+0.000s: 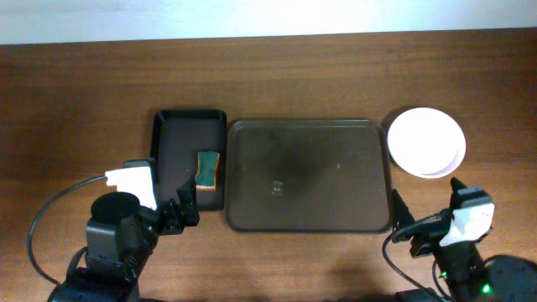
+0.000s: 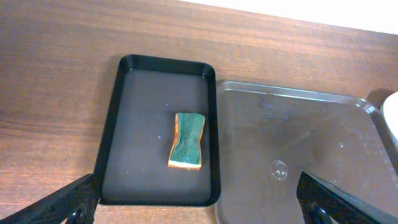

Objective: Clean dirty plates on tray and stack at the side

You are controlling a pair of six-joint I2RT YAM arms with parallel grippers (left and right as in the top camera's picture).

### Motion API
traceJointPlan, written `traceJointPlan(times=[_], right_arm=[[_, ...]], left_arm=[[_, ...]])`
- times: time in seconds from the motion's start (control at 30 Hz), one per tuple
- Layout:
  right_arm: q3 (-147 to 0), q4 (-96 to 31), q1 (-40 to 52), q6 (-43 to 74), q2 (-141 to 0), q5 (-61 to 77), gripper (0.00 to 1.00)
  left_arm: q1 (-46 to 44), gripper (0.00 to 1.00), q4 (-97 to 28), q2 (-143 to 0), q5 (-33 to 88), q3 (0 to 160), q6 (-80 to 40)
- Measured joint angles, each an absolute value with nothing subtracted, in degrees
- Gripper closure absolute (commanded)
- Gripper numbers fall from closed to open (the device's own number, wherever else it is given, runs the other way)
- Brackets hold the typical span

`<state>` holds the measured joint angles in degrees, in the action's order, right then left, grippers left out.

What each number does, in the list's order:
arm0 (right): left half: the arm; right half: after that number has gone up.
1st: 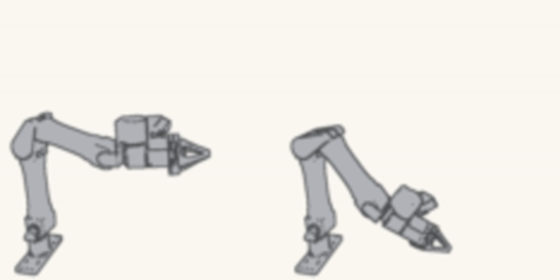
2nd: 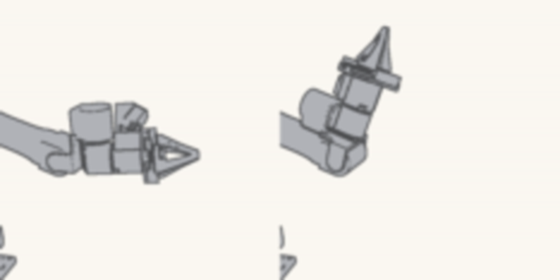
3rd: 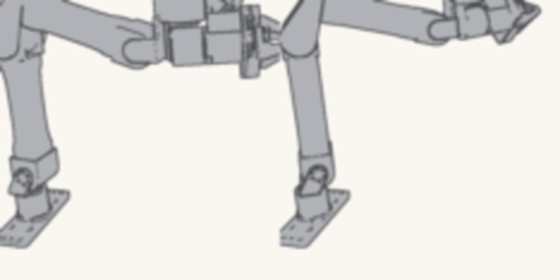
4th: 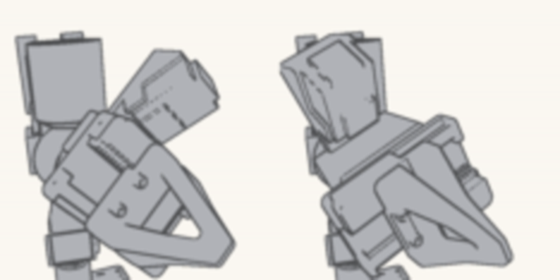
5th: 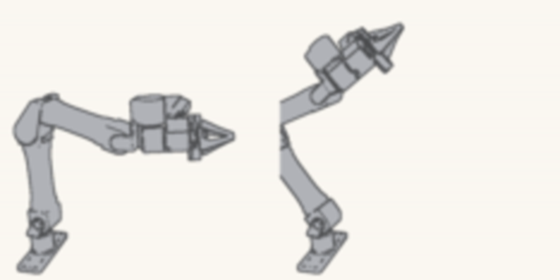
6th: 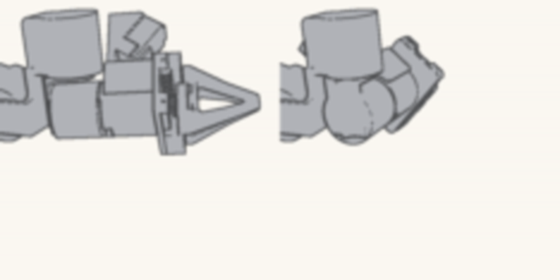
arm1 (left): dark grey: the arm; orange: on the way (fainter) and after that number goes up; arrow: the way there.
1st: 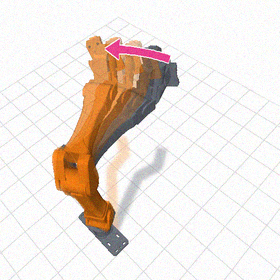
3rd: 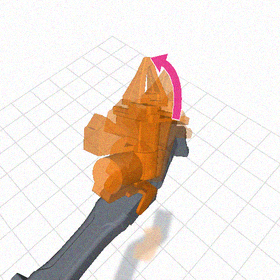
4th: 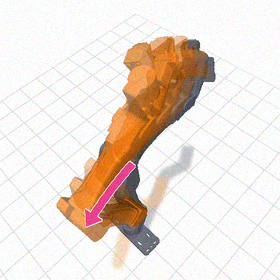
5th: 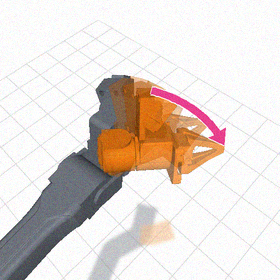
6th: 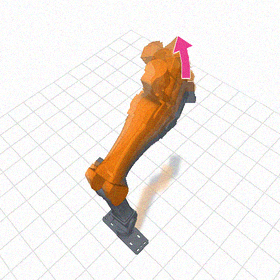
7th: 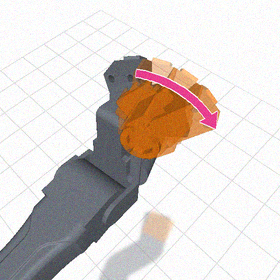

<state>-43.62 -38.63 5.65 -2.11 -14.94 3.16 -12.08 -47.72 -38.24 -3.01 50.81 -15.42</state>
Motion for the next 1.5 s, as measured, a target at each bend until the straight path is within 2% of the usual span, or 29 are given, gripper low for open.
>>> traceJointPlan(times=[0.27, 0.7, 0.93, 1.5], right_arm=[[-22.2, -19.1, 5.7, -2.8, -1.1, 2.8, 0.01], [-2.8, 5.3, 4.8, -5.1, -0.8, 2.5, 0.01], [-0.6, -4.1, 4.1, -5.2, -0.8, 2.6, 0.01], [-0.6, -4.1, 4.1, -5.1, -0.8, 2.6, 0.01]], left_arm=[[-12.1, 0.00, -47.8, -38.2, -3.0, 50.7, -15.4], [-12.1, 0.00, -47.8, -38.2, -3.0, 50.6, -15.4], [-12.1, 0.00, -47.7, -38.2, -3.0, 50.6, -15.4], [-12.1, 0.00, -47.8, -38.2, -3.0, 50.5, -15.4]])
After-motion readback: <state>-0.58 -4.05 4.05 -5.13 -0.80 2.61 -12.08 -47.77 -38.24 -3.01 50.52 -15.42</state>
